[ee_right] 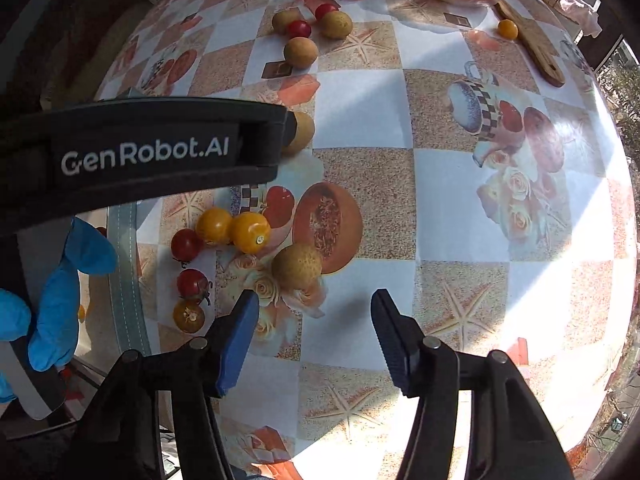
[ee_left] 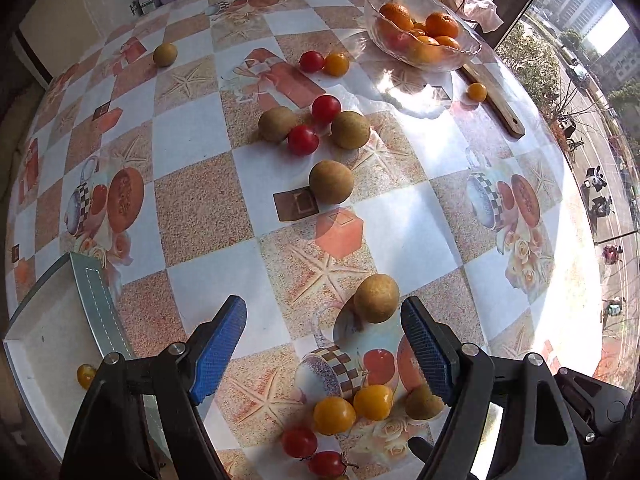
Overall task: Organize fruits
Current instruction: 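Grasp a round brown fruit with the left tool while the right tool grasps another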
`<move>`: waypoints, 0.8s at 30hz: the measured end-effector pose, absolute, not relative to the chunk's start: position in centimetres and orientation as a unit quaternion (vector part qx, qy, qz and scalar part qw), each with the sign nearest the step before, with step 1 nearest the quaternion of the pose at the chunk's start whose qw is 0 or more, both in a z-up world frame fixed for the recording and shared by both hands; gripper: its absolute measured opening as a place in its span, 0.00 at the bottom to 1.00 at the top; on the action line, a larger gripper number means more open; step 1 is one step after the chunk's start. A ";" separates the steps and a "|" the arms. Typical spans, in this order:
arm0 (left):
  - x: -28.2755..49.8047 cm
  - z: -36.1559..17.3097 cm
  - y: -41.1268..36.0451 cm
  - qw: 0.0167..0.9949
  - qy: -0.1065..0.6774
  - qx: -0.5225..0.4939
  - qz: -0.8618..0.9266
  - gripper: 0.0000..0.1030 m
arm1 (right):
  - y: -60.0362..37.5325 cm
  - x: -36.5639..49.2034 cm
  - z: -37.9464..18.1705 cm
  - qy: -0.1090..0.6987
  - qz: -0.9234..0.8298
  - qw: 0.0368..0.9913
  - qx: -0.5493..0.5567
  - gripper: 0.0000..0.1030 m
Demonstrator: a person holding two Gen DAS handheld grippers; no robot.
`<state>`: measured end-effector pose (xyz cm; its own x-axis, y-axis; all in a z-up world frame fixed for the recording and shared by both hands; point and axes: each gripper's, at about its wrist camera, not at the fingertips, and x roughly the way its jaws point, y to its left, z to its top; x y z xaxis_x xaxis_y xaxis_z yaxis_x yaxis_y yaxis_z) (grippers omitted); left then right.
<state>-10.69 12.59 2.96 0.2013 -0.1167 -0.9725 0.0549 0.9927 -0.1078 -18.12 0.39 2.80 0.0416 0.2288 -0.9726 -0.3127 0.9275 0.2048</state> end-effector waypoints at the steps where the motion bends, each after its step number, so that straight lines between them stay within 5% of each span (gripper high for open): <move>1: -10.6 2.7 12.5 0.774 0.630 -0.025 -0.056 0.78 | 0.3 -18.1 2.8 0.664 0.188 0.723 -0.025 0.58; 7: -10.2 2.0 11.7 0.769 0.637 -0.019 -0.059 0.53 | 1.1 -17.2 2.0 0.658 0.188 0.729 0.000 0.51; 12: -10.0 1.8 11.1 0.771 0.635 0.008 -0.050 0.39 | 2.4 -16.6 1.7 0.654 0.199 0.729 -0.006 0.28; 15: -10.0 1.8 11.7 0.771 0.636 -0.002 -0.046 0.25 | 2.7 -16.4 1.7 0.658 0.201 0.726 -0.005 0.28; 24: -11.7 3.8 13.7 0.775 0.629 -0.049 -0.047 0.25 | 0.1 -15.6 3.0 0.668 0.190 0.719 0.020 0.29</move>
